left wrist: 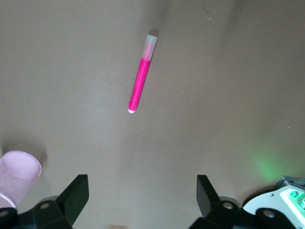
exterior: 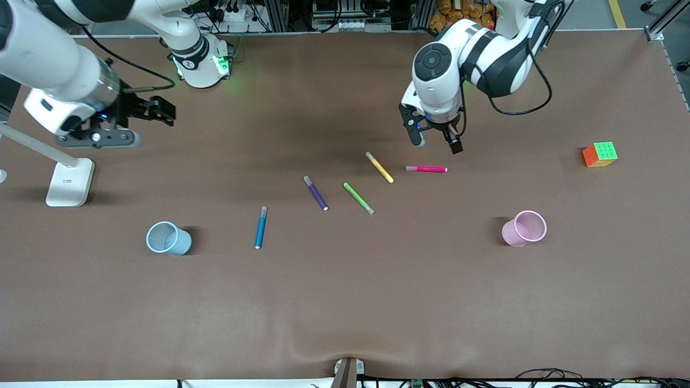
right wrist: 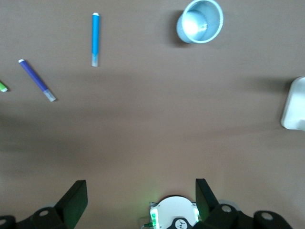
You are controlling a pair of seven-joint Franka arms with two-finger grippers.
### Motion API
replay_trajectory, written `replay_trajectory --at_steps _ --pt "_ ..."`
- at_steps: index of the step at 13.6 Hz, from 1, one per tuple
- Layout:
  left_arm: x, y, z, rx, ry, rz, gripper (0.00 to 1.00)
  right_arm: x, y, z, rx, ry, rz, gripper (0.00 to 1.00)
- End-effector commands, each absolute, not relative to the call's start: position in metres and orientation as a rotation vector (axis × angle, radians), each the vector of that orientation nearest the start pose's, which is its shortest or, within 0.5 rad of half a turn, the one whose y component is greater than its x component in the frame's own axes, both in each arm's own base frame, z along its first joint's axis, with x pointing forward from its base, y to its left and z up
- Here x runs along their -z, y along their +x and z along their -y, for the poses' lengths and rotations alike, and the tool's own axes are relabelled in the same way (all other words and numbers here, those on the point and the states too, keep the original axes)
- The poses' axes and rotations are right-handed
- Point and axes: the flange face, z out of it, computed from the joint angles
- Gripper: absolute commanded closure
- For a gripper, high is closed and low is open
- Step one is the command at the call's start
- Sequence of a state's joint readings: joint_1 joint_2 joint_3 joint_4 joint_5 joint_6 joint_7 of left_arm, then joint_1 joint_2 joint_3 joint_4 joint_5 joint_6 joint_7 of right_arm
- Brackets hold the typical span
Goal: Place pink and blue markers in matching cups
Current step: 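Move the left gripper to the pink marker while the right gripper reaches out, then lower the left gripper onto the pink marker while the right gripper nears the blue marker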
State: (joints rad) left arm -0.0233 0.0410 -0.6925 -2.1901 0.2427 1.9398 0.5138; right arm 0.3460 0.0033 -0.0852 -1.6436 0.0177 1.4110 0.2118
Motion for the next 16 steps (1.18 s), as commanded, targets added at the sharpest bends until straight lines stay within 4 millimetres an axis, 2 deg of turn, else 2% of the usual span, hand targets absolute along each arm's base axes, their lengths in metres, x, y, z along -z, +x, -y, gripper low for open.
replay_trajectory --at_steps 1,3,5,7,10,12,14,16 --pt "-0.346 0.383 0.329 -0.364 -2.147 -1.890 0.00 -0.574 0.519 -0.148 -0.354 -3.140 0.066 0.00" --pt "-0.327 0.382 0.339 -0.389 -2.056 -1.952 0.00 -0.567 0.520 -0.157 -0.361 -3.143 0.082 0.00" --pt "-0.299 0.386 0.342 -0.422 -2.052 -2.013 0.00 -0.561 0.521 -0.172 -0.353 -3.152 0.058 0.00" --pt "-0.288 0.382 0.351 -0.398 -1.943 -2.067 0.00 -0.556 0.521 -0.183 -0.347 -3.159 0.035 0.00" --pt "-0.280 0.373 0.366 -0.361 -1.882 -2.128 0.00 -0.540 0.523 -0.205 -0.348 -3.171 0.016 0.00" --pt "-0.271 0.372 0.370 -0.373 -1.914 -2.116 0.00 -0.526 0.524 -0.211 -0.318 -3.170 0.006 0.00" --pt "-0.261 0.363 0.380 -0.373 -1.924 -2.090 0.00 -0.513 0.527 -0.213 -0.274 -3.162 0.005 0.00" --pt "-0.248 0.370 0.379 -0.366 -1.917 -2.066 0.00 -0.494 0.525 -0.226 -0.216 -3.155 0.039 0.00"
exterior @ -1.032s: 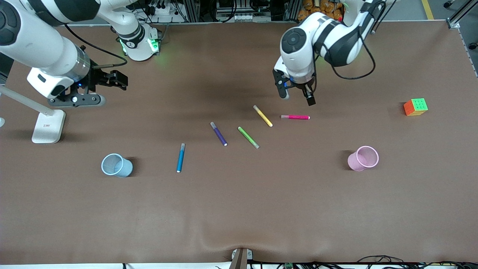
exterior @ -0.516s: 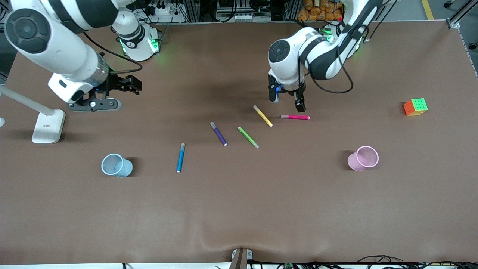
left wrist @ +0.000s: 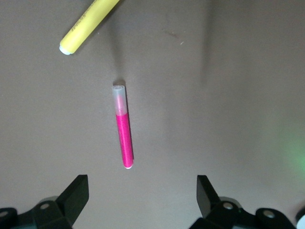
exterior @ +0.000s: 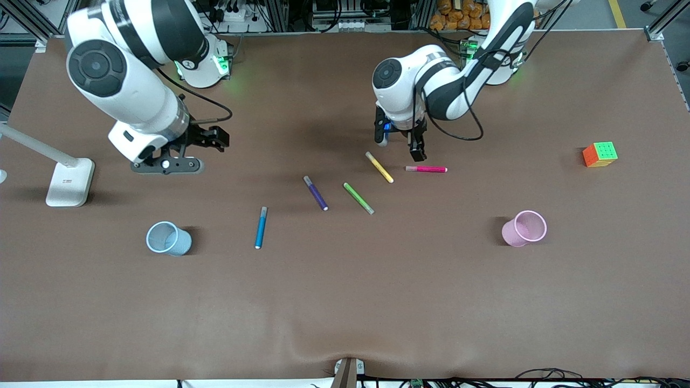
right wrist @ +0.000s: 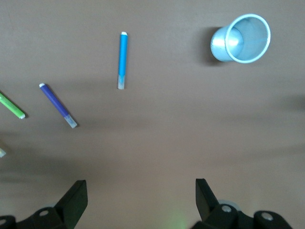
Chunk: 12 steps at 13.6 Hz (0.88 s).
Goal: Place pink and blue markers in matching cups
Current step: 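Lower the left gripper onto the pink marker while the right gripper nears the blue marker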
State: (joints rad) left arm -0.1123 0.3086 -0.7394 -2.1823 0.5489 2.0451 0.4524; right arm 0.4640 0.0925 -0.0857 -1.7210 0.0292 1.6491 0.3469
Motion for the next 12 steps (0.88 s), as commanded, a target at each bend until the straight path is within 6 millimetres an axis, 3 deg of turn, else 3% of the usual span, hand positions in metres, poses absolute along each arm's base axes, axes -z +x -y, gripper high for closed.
replay_trajectory --at_steps 1,6,12 --pt "-0.242 0.373 0.381 -0.365 -1.920 -2.063 0.00 -0.484 0.526 -0.230 -0.174 -3.149 0.049 0.00" --pt "-0.223 0.377 0.384 -0.350 -1.935 -2.013 0.00 -0.451 0.529 -0.232 -0.069 -3.128 0.068 0.00" --pt "-0.191 0.375 0.384 -0.366 -1.897 -2.017 0.10 -0.378 0.535 -0.257 -0.089 -3.146 0.121 0.00"
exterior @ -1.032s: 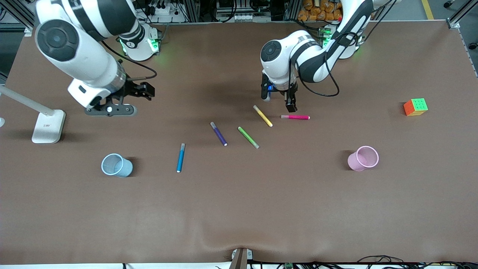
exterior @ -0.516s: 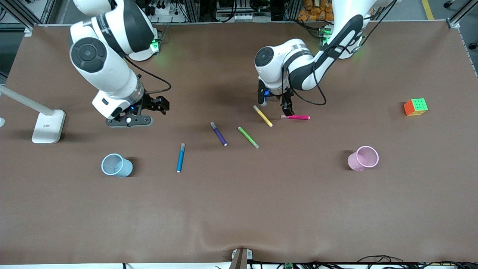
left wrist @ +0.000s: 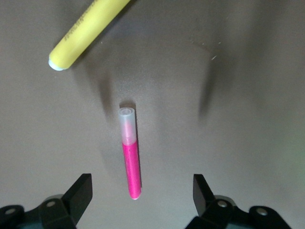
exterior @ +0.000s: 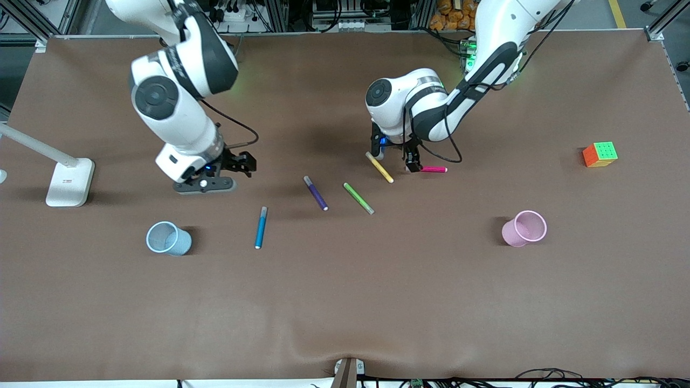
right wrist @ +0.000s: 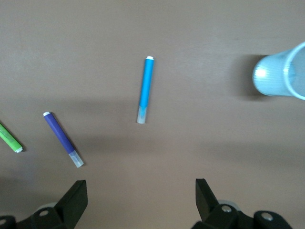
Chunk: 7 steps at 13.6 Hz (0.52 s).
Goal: Place pink and blue markers in matching cups
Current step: 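Lower the left gripper onto the pink marker while the right gripper nears the blue marker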
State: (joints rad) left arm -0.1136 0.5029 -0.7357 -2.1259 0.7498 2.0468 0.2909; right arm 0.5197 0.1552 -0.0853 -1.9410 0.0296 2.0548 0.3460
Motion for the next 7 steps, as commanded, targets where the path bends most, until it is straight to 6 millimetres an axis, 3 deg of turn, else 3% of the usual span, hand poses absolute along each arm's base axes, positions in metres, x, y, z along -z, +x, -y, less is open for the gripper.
replay_trajectory --at_steps 1,7 --pt "-0.187 0.378 0.386 -0.366 -1.909 -2.017 0.15 -0.364 0.536 -0.259 -0.112 -3.154 0.123 0.00" --pt "-0.172 0.376 0.387 -0.391 -1.901 -2.035 0.25 -0.328 0.544 -0.253 -0.174 -3.175 0.096 0.00"
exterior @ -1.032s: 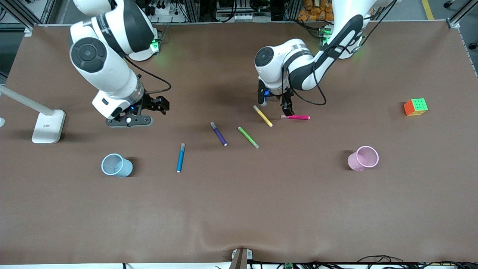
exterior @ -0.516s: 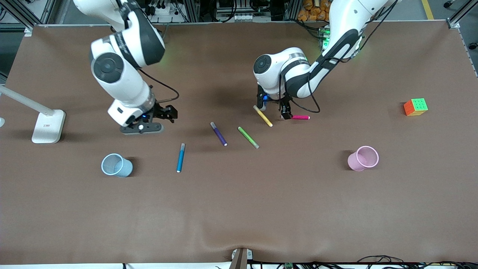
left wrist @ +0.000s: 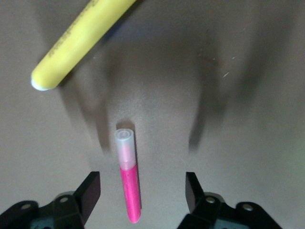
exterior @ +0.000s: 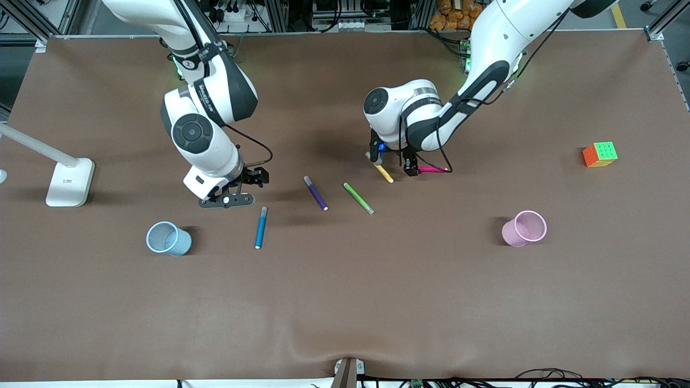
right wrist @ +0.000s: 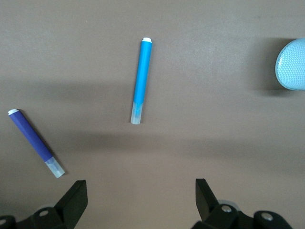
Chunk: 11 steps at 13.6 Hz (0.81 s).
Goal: Place pink and blue markers in matching cups
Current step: 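Lower the left gripper onto the pink marker while the right gripper nears the blue marker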
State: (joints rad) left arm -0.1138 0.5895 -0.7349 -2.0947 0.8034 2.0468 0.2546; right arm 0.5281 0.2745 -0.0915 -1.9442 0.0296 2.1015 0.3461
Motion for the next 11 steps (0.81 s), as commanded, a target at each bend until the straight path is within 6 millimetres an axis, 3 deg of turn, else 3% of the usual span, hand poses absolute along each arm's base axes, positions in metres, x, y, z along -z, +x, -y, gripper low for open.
replay_trajectory --at_steps 1,5,11 --pt "-0.170 0.373 0.389 -0.388 -1.886 -2.043 0.25 -0.319 0.549 -0.255 -0.151 -3.172 0.092 0.00" --pt "-0.168 0.377 0.388 -0.386 -1.893 -2.025 0.29 -0.277 0.557 -0.277 -0.133 -3.186 0.124 0.00" --pt "-0.167 0.374 0.389 -0.394 -1.880 -2.028 0.36 -0.222 0.571 -0.288 -0.059 -3.192 0.151 0.00"
